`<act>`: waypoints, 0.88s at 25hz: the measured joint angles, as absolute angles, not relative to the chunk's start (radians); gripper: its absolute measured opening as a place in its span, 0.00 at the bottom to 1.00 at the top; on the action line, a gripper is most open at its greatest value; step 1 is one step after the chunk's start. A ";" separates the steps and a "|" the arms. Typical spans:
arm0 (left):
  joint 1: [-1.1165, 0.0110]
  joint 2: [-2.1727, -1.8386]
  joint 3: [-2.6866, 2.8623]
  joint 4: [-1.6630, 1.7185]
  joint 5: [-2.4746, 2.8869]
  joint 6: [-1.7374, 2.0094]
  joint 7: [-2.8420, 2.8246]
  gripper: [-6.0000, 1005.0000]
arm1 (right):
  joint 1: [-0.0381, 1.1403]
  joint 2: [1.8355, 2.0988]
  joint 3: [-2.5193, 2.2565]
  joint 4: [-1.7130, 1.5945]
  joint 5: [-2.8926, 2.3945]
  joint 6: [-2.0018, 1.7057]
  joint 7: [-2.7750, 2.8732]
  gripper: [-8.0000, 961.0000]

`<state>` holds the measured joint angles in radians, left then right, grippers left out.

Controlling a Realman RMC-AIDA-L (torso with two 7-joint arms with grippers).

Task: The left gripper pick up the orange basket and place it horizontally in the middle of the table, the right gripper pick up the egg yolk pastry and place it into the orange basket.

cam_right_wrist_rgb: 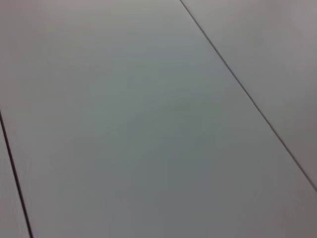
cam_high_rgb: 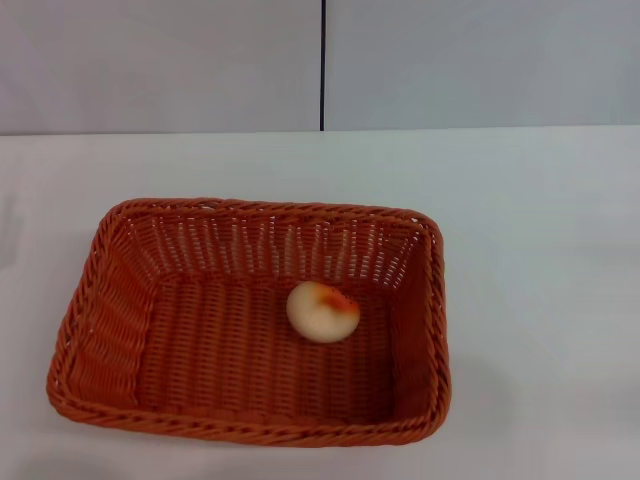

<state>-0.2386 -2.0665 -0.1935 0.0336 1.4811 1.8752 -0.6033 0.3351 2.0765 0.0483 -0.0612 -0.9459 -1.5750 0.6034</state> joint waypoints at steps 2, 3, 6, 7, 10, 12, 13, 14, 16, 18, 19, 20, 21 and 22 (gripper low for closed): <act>-0.235 -2.067 -0.192 0.020 1.483 1.876 -0.604 0.64 | 0.357 2.075 0.071 -0.061 -0.946 -1.556 0.551 0.76; -0.232 -2.067 -0.191 0.004 1.486 1.884 -0.605 0.64 | 0.374 2.074 0.085 -0.068 -0.946 -1.550 0.504 0.76; -0.227 -2.067 -0.191 -0.007 1.489 1.894 -0.605 0.64 | 0.384 2.072 0.088 -0.078 -0.946 -1.547 0.473 0.76; -0.225 -2.068 -0.190 -0.013 1.490 1.896 -0.603 0.64 | 0.386 2.071 0.089 -0.082 -0.946 -1.546 0.467 0.76; -0.221 -2.068 -0.188 -0.033 1.491 1.897 -0.603 0.64 | 0.386 2.071 0.090 -0.091 -0.946 -1.533 0.455 0.76; -0.221 -2.068 -0.187 -0.038 1.491 1.898 -0.603 0.64 | 0.386 2.071 0.091 -0.097 -0.946 -1.523 0.442 0.76; -0.221 -2.068 -0.187 -0.038 1.491 1.898 -0.603 0.64 | 0.384 2.070 0.091 -0.100 -0.946 -1.519 0.435 0.76; -0.223 -2.069 -0.187 -0.040 1.491 1.898 -0.603 0.64 | 0.384 2.070 0.091 -0.100 -0.946 -1.519 0.435 0.76; -0.233 -2.070 -0.187 -0.049 1.491 1.895 -0.603 0.64 | 0.381 2.069 0.092 -0.103 -0.946 -1.519 0.435 0.76; -0.237 -2.069 -0.186 -0.057 1.491 1.894 -0.603 0.64 | 0.381 2.069 0.093 -0.110 -0.946 -1.514 0.434 0.76; -0.240 -2.070 -0.186 -0.068 1.491 1.897 -0.603 0.64 | 0.381 2.069 0.093 -0.110 -0.946 -1.514 0.434 0.76; -0.240 -2.069 -0.185 -0.074 1.491 1.899 -0.603 0.64 | 0.382 2.068 0.093 -0.112 -0.946 -1.511 0.434 0.76; -0.240 -2.069 -0.183 -0.080 1.491 1.900 -0.603 0.64 | 0.383 2.068 0.093 -0.114 -0.946 -1.509 0.434 0.76; -0.240 -2.069 -0.182 -0.081 1.491 1.900 -0.603 0.64 | 0.385 2.068 0.093 -0.114 -0.946 -1.506 0.434 0.76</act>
